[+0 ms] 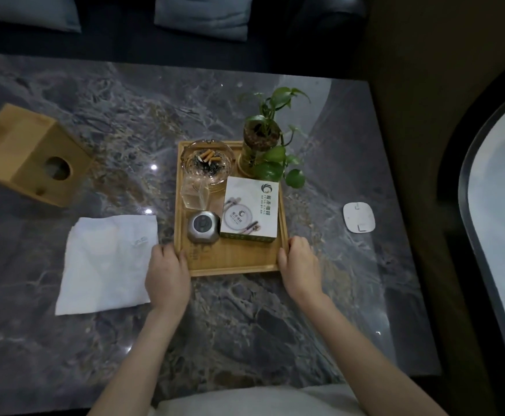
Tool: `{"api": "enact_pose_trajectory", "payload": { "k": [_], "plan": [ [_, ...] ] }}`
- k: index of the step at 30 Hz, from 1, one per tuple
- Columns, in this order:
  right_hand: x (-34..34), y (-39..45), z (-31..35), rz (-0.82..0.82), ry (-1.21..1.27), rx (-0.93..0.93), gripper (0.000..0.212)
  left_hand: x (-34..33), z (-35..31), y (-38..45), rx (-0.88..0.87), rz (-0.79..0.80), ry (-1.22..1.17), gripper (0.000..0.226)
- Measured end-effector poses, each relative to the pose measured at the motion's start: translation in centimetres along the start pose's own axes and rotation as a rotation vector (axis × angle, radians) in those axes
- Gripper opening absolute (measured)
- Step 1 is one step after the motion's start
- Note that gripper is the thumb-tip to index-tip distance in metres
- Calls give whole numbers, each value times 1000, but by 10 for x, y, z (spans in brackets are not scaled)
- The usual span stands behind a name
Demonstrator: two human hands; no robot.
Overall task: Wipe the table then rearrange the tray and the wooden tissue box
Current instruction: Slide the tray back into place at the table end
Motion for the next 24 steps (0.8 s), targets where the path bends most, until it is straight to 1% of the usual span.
{"api": "enact_pose_trajectory", "payload": {
  "k": [3,4,6,8,10,12,14,16,19,21,24],
  "plan": [
    [4,-1,-1,-23,97,10,15,8,-5,1,51,0,-161,27],
    [4,0,-3,-22,154,12,13,11,-5,3,87,-1,-238,29],
    [5,3,-7,-19,290,-24,8,16,-5,9,213,10,-399,33],
    [7,6,-10,9,479,-124,15,16,-7,14,329,37,-486,40],
    [10,9,-9,80,621,-246,27,15,-11,16,377,51,-491,48],
    [10,14,-7,125,629,-292,32,13,-15,17,405,53,-477,53],
    [6,19,-4,112,619,-298,33,11,-17,18,405,48,-456,55],
    [0,25,1,67,625,-335,38,9,-19,19,389,40,-447,56],
    [-6,29,8,-23,632,-439,43,6,-18,21,333,1,-438,57],
    [-7,30,9,-87,605,-446,44,6,-18,21,299,-24,-417,56],
    [-11,33,5,-122,564,-428,45,8,-22,21,275,-34,-383,55]
  ]
}}
Point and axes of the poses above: each hand's wrist, its own y-axis towards the middle knuckle, its own x-axis out of the back of the hand, z = x × y, the point moved 3 cm from there along y, towards the middle knuckle, and after that the axes turned 12 degrees about -y, right-handed, at the moved point
